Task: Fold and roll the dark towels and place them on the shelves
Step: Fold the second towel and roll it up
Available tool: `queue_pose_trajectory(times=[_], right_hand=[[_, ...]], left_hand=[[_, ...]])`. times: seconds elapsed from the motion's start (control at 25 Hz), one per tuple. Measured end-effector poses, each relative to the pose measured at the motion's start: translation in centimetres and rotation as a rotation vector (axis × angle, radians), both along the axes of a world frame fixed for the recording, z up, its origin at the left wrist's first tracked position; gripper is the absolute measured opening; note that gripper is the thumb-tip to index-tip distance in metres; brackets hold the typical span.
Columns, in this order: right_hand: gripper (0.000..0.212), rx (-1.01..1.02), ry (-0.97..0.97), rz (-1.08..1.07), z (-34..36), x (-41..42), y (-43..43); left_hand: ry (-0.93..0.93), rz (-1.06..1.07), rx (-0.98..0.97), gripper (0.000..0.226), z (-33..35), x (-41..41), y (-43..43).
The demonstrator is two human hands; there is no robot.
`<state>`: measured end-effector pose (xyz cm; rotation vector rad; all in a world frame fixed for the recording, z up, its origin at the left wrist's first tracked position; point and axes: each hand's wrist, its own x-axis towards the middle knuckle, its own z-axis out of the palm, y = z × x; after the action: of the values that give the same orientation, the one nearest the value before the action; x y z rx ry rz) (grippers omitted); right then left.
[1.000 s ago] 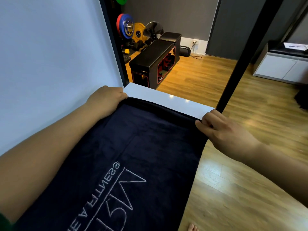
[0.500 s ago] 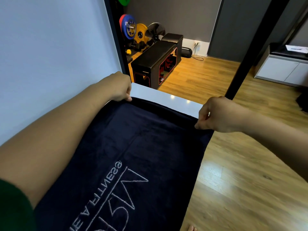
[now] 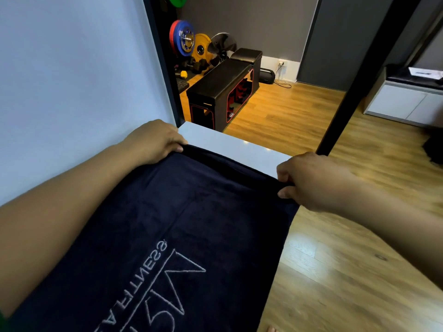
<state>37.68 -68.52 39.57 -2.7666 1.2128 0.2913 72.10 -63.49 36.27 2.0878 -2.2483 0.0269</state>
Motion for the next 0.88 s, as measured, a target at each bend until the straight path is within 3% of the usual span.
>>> queue_pose_trajectory(times=[0.12,0.16,0.28,0.36,0.44,0.64,0.88], right_hand=[[0.007,-0.352,0.0,0.221,-2.2,-0.8,2.4],[0.015,-0.423,0.014,0.285,-2.7,-0.9,3.1],[0.027,-0.484,0.018,0.363,-3.4,-0.6,4.1],[0.024,-0.412,0.058,0.373,-2.6,0.1,3.9],[0.015,-0.182,0.097,0.299,-1.0,0.7,2.2],[0.021,0.255,0.06,0.073,1.3,1.0,-1.8],[0.025,0.243,-0.022,0.039,0.4,0.2,-1.4]], left_hand=[[-0.321,-0.052,0.093,0.035,0.8,-0.5,-0.1],[-0.381,-0.054,0.134,0.036,1.3,-0.8,-0.4],[-0.212,0.07,0.219,0.028,2.8,-1.4,-1.2],[-0.1,0.137,0.282,0.016,3.3,-1.6,-2.4],[-0.132,0.146,0.333,0.004,3.6,-2.0,-3.6],[-0.207,0.026,0.39,0.016,3.1,-1.1,-4.7],[-0.053,-0.014,0.365,0.022,2.3,0.2,-3.7]])
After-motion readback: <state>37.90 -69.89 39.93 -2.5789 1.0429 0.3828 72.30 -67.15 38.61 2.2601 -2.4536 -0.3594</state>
